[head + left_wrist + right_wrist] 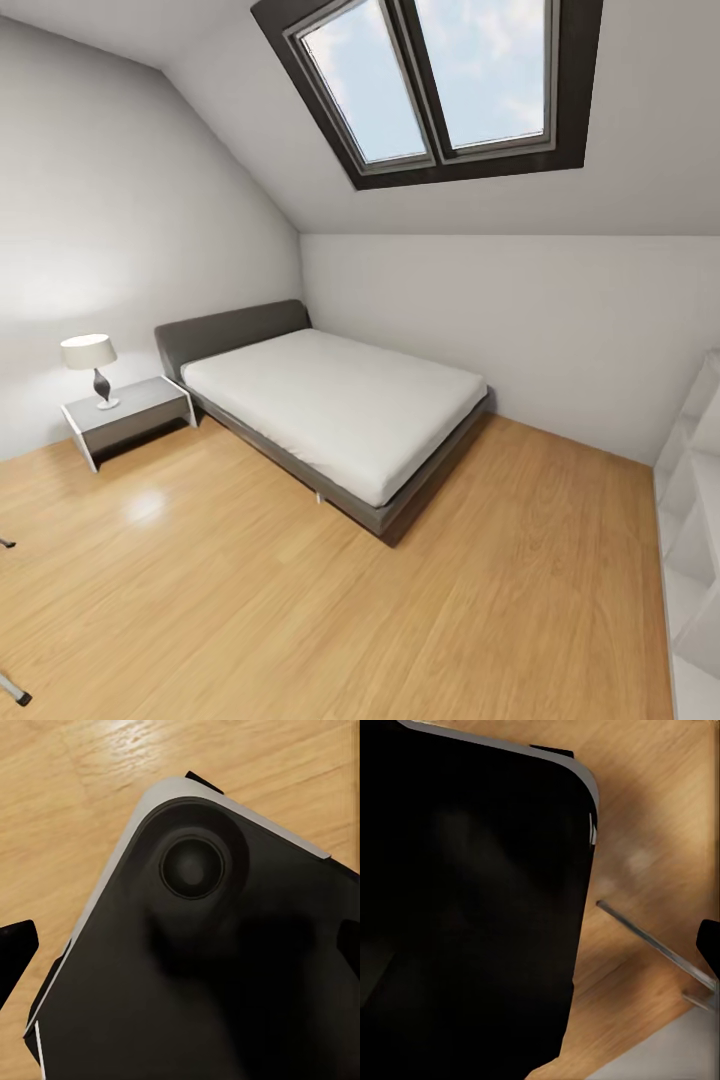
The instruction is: Attach the digital camera to the camera tripod in the bedroom.
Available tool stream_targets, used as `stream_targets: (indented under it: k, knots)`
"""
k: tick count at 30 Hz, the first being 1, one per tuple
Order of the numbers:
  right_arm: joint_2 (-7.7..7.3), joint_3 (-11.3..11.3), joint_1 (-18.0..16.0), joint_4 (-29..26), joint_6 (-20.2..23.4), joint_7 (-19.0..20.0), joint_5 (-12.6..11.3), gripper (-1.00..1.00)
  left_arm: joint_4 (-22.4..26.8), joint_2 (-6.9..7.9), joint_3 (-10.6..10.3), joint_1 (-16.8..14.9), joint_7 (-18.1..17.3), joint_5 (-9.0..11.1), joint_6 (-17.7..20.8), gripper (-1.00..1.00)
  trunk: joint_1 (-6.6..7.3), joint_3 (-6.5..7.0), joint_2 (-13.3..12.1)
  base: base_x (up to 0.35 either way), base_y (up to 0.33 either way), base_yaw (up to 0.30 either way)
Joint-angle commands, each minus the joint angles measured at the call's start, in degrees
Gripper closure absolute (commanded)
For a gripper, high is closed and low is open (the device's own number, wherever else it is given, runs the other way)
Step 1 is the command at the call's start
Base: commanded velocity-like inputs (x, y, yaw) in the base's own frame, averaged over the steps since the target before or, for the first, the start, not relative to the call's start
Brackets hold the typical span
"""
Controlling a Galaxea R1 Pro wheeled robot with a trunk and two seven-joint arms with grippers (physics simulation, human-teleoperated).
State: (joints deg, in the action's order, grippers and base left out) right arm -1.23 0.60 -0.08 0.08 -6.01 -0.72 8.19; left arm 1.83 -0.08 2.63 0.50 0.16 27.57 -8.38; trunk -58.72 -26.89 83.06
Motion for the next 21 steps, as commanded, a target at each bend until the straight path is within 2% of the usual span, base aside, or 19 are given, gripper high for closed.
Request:
stream_targets:
  k: [1,21]
  knots:
    - [-0.01,0.1,0.0,0.0,-0.1,-0.1,0.5,-1.0,0.1,-0.01,0.2,0.0,0.0,-0.1,-0.1,-1.0,-0.01,-0.04,0.0,0.046,-0.036,0.0]
    - [0.0,0.1,0.0,0.0,-0.1,-0.1,0.5,-1.0,0.1,-0.01,0.3,0.0,0.0,-0.1,-0.1,-1.0,-0.01,-0.04,0.0,0.014,-0.011,0.0]
